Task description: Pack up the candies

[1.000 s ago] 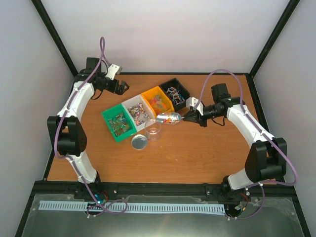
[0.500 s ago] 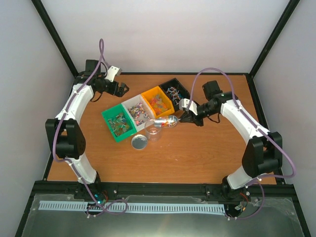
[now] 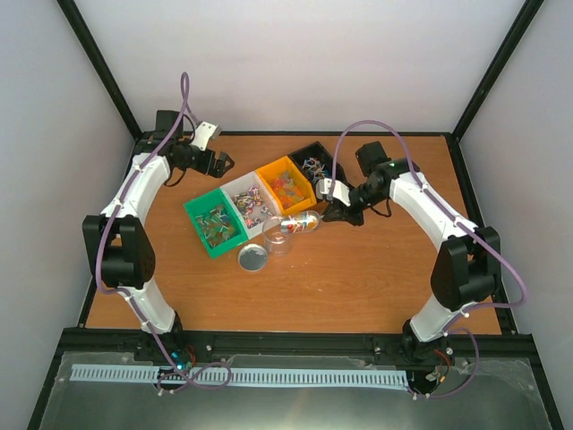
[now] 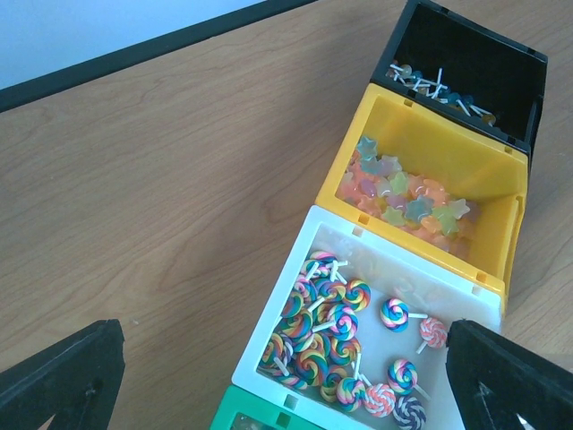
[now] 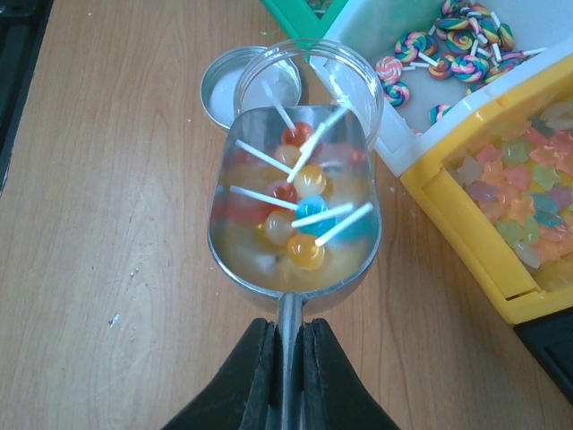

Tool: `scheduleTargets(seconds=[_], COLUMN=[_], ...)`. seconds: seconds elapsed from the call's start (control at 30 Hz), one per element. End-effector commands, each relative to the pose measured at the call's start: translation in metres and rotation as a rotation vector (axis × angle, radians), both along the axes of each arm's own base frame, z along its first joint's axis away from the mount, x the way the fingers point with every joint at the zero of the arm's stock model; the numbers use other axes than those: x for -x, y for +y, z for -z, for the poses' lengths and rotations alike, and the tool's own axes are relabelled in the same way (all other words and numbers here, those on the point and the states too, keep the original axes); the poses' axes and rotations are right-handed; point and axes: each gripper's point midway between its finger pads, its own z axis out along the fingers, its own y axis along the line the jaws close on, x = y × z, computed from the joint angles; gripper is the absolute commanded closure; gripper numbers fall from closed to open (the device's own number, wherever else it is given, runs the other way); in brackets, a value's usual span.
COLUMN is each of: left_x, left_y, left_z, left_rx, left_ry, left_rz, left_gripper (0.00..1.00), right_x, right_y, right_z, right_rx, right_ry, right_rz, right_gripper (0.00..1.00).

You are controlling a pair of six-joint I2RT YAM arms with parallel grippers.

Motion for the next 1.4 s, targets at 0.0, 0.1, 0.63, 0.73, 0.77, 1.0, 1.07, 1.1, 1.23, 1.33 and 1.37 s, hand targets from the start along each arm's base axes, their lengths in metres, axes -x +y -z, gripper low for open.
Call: scheduleTargets(seconds=[0.0,0.1,0.63,0.73,0.77,1.0,1.07,1.1,1.23,1.33,1.37], left_x=[0.001,0.001,0.002,0.002,0.002,0.003,0.003,0.004,0.006,0.005,0.005], left_y=[0.001,0.0,-0.001,-0.001,-0.001,-0.001,0.0,0.0,0.0,0.005,0.006], left_z=[-0.018,-0.018,-0.013,-0.013,-0.014,-0.012,-0.012,-0.01,-0.004,0.005,0.007], left_rx=[0.013,0.022,0.032,0.034,0.035,0.031,0.027,0.025,0.012,-0.016,-0.029], left_ry=[-0.044,-0.04,-0.027,-0.028,-0.028,-0.025,-0.024,-0.019,-0.004,0.012,0.017], left_rz=[-0.009,-0.01,-0.008,-0.01,-0.008,-0.006,-0.007,-0.006,0.002,-0.011,-0.014], left_gripper=[0.0,0.0,0.0,0.0,0.0,0.0,0.0,0.0,0.0,0.0,0.0], right_x=[0.001,0.0,0.0,-0.001,-0.001,-0.006,-0.014,-0.021,-0.055,-0.078,-0.086], right_y=[0.003,0.004,0.004,0.005,0.005,0.006,0.008,0.009,0.014,0.014,0.013], right_z=[-0.003,-0.002,-0.003,-0.005,-0.005,-0.013,-0.02,-0.025,-0.043,-0.051,-0.05], right_rx=[0.032,0.051,0.085,0.087,0.087,0.085,0.071,0.058,0.035,0.048,0.061], right_ry=[-0.003,-0.002,-0.007,-0.012,-0.011,-0.01,0.006,0.016,0.068,0.083,0.094], right_rz=[-0.005,0.0,0.01,0.012,0.014,0.047,0.097,0.133,0.283,0.389,0.427], right_gripper=[0.97,0.97,0.97,0.97,0.97,0.97,0.97,0.97,0.97,0.97,0.97])
